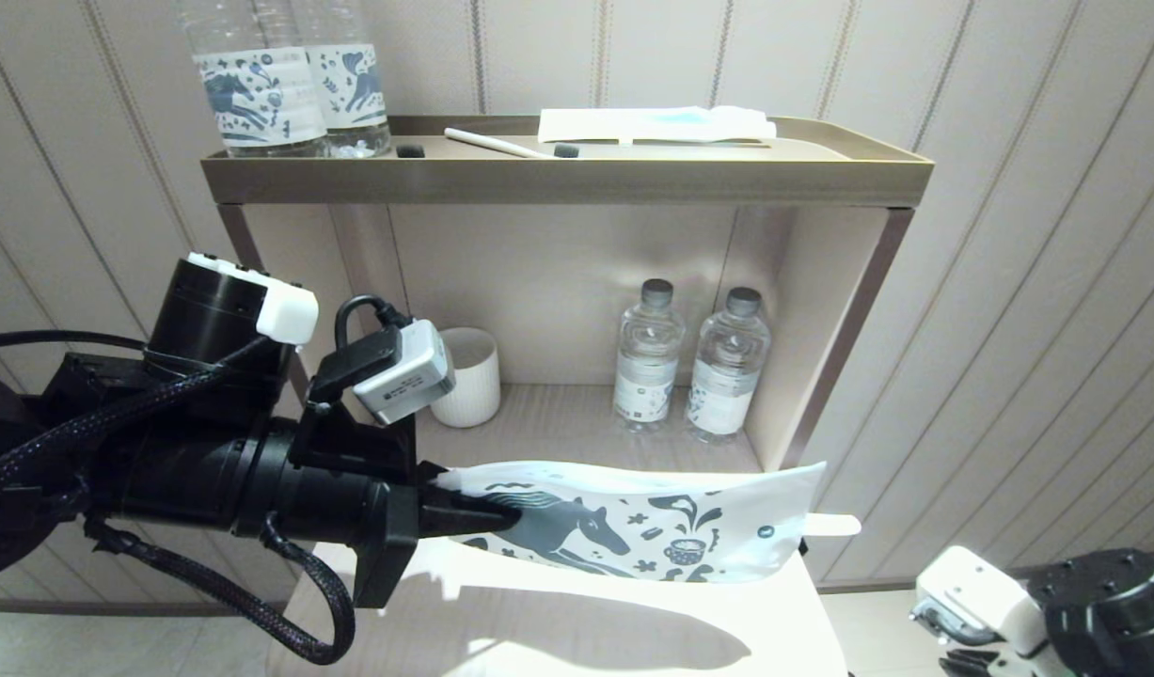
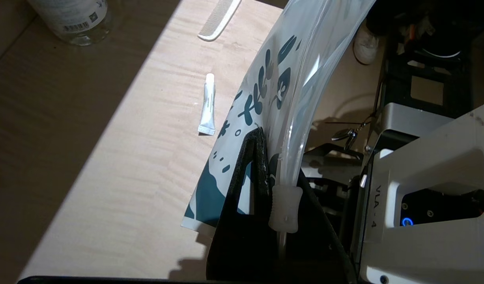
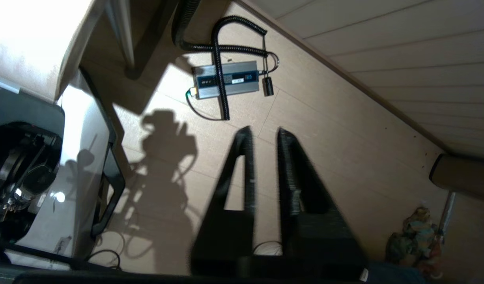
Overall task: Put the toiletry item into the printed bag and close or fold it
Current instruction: Pick up the toothpaste
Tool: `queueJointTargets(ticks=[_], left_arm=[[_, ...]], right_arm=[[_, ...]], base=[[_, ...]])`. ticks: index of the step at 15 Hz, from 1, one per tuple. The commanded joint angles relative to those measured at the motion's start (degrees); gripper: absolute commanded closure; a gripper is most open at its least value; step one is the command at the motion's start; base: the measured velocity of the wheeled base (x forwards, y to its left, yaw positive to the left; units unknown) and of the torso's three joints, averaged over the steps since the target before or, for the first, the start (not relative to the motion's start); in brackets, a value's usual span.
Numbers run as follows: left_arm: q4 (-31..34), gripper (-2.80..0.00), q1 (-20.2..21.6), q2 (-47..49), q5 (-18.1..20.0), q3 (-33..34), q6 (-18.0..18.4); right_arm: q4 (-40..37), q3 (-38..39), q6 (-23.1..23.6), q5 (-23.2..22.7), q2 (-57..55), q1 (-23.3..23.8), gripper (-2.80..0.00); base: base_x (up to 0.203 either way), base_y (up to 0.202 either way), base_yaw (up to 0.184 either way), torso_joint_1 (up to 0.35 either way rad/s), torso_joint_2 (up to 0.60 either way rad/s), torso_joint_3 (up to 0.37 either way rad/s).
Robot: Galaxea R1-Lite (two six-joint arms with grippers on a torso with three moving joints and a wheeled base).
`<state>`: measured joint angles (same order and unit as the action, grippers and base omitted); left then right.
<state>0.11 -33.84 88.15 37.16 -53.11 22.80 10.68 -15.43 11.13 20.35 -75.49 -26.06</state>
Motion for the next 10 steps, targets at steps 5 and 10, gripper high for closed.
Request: queueJointTargets(ticks=[5, 10], left_arm=[[0.0, 0.00, -1.3, 1.5, -2.4, 0.2, 0.1], [-2.6, 0.00, -1.9, 1.6, -2.4, 1.3, 0.2]], right_arm=[[6.0, -2.8, 6.3, -0.1, -9.2, 1.1, -2.80], [12.9, -5.4, 13.2, 0.3, -13.2, 3.1, -2.80]], base=[[0.000, 0.000, 0.000, 0.000, 0.00, 0.000], [0.000, 0.000, 0.000, 0.000, 0.00, 0.000]])
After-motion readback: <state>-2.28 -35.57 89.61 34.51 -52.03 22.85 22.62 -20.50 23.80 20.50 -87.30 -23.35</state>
